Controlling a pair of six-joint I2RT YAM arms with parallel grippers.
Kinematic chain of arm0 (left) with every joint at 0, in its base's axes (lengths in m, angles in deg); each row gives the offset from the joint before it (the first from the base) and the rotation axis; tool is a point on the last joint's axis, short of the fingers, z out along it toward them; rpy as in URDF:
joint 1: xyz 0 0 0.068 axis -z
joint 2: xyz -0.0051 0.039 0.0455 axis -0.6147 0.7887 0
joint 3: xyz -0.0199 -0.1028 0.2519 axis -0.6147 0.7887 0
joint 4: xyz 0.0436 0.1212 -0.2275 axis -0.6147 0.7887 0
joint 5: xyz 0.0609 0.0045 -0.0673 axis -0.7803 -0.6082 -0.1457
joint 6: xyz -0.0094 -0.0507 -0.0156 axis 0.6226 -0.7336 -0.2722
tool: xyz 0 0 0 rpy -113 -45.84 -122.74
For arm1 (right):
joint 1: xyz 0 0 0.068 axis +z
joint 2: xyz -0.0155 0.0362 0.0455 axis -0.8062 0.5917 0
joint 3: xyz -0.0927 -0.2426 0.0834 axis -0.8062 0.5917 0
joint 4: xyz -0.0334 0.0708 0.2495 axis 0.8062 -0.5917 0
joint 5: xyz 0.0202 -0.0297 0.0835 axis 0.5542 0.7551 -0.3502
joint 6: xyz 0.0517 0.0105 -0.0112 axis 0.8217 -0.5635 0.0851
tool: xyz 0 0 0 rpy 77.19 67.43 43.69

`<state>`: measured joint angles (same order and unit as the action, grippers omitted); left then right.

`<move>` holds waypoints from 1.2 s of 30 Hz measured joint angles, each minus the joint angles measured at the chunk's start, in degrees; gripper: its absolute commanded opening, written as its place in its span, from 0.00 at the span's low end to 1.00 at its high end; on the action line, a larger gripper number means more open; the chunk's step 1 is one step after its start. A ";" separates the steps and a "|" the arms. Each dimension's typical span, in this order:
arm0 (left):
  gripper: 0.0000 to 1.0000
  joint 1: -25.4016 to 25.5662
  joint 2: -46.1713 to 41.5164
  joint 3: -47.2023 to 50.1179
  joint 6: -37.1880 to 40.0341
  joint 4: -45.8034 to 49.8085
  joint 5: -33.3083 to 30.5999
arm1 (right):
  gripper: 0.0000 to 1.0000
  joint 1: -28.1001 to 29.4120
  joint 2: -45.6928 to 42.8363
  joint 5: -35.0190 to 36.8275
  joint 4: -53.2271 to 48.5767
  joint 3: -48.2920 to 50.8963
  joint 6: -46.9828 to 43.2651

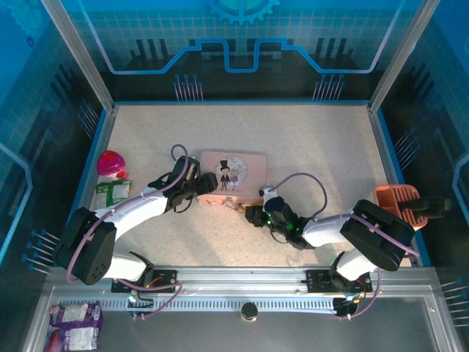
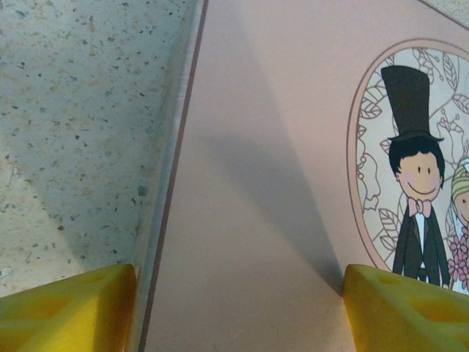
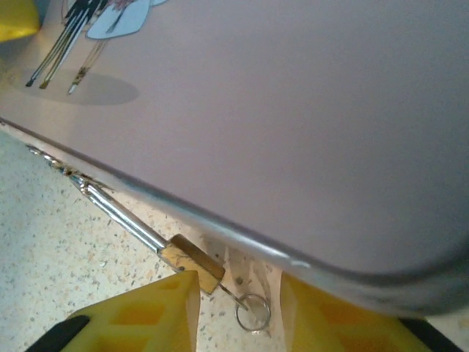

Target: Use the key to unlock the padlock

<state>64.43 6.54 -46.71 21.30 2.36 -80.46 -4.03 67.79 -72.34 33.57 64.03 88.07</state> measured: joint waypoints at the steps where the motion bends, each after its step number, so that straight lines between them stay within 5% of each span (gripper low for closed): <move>1: 0.73 0.37 0.13 0.00 -0.39 -0.15 -0.20 | 0.41 -0.66 -0.07 -0.94 -1.92 -1.22 -1.57; 14: 0.73 4.52 0.74 -0.11 -3.45 -1.07 -2.12 | 0.48 -11.43 -0.09 -18.01 -14.45 -7.80 -20.59; 25: 0.73 4.42 1.14 -0.31 -4.59 -1.31 -2.08 | 0.49 -11.96 3.37 -19.85 -18.25 -10.49 -29.27; 36: 0.73 3.02 1.09 0.02 -5.20 -1.90 -1.18 | 0.30 -11.76 6.45 -18.49 -17.25 -11.76 -31.54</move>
<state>67.45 7.63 -46.68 16.10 0.46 -81.64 -15.79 74.24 -90.83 16.33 52.27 56.53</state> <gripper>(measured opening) 0.731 0.330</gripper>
